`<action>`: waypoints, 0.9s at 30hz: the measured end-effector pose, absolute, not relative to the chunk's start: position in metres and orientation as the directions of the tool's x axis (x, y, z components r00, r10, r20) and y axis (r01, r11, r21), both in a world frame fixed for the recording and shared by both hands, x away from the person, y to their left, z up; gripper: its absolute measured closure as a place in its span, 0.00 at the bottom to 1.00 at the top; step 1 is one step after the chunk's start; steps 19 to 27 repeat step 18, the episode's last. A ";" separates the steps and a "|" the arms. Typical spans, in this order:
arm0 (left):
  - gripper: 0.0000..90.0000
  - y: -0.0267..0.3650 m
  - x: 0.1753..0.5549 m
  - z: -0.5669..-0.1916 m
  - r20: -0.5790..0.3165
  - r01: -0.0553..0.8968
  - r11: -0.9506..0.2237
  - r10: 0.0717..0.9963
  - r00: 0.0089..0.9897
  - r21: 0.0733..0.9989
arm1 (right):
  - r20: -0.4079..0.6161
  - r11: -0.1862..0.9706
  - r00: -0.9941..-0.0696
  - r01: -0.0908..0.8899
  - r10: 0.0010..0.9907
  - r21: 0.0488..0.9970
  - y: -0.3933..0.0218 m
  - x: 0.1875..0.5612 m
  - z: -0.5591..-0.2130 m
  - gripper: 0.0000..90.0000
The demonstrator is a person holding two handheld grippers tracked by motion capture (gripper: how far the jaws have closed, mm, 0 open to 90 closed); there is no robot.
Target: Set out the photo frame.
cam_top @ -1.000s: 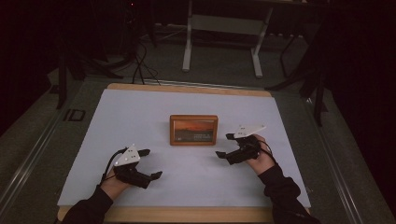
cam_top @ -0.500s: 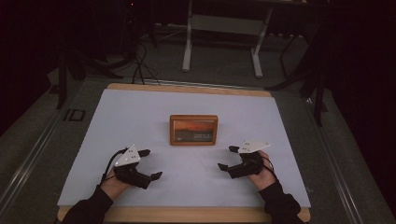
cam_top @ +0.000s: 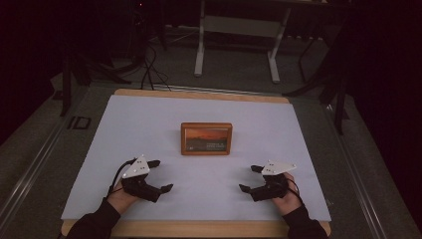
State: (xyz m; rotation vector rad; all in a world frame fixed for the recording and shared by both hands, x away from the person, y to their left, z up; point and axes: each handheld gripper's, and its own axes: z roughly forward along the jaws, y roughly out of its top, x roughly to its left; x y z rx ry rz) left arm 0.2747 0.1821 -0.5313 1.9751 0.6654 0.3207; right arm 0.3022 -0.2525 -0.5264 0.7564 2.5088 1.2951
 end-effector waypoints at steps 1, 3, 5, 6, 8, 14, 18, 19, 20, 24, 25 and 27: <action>0.04 0.182 0.275 -0.532 -0.056 0.317 -0.362 0.577 0.815 0.877 | 0.039 0.480 -0.841 0.345 0.539 0.807 -0.254 0.301 -0.527 0.16; 0.04 0.182 0.275 -0.532 -0.057 0.318 -0.362 0.578 0.814 0.876 | 0.044 0.473 -0.838 0.349 0.544 0.809 -0.256 0.300 -0.528 0.16; 0.04 0.182 0.274 -0.533 -0.052 0.316 -0.367 0.577 0.815 0.875 | 0.046 0.467 -0.835 0.352 0.549 0.812 -0.257 0.301 -0.529 0.16; 0.04 0.182 0.274 -0.533 -0.053 0.316 -0.367 0.577 0.815 0.875 | 0.046 0.467 -0.833 0.353 0.551 0.811 -0.257 0.301 -0.529 0.16; 0.04 0.182 0.274 -0.533 -0.053 0.316 -0.367 0.577 0.815 0.875 | 0.049 0.465 -0.834 0.354 0.550 0.812 -0.257 0.302 -0.530 0.16; 0.04 0.182 0.275 -0.533 -0.057 0.318 -0.364 0.576 0.816 0.875 | 0.064 0.465 -0.832 0.370 0.550 0.804 -0.258 0.304 -0.532 0.16; 0.04 0.182 0.275 -0.534 -0.059 0.320 -0.364 0.575 0.816 0.875 | 0.059 0.479 -0.837 0.368 0.545 0.797 -0.256 0.304 -0.534 0.16; 0.04 0.182 0.275 -0.534 -0.059 0.320 -0.364 0.575 0.816 0.875 | 0.059 0.479 -0.837 0.368 0.545 0.797 -0.256 0.304 -0.534 0.16; 0.04 0.182 0.275 -0.534 -0.059 0.320 -0.364 0.575 0.816 0.875 | 0.059 0.479 -0.837 0.368 0.545 0.797 -0.256 0.304 -0.534 0.16; 0.04 0.182 0.275 -0.534 -0.059 0.320 -0.364 0.575 0.816 0.875 | 0.059 0.479 -0.837 0.368 0.545 0.797 -0.256 0.304 -0.534 0.16; 0.04 0.182 0.275 -0.534 -0.059 0.320 -0.364 0.575 0.816 0.875 | 0.059 0.479 -0.837 0.368 0.545 0.797 -0.256 0.304 -0.534 0.16; 0.04 0.182 0.275 -0.534 -0.059 0.320 -0.364 0.575 0.816 0.875 | 0.059 0.479 -0.837 0.368 0.545 0.797 -0.256 0.304 -0.534 0.16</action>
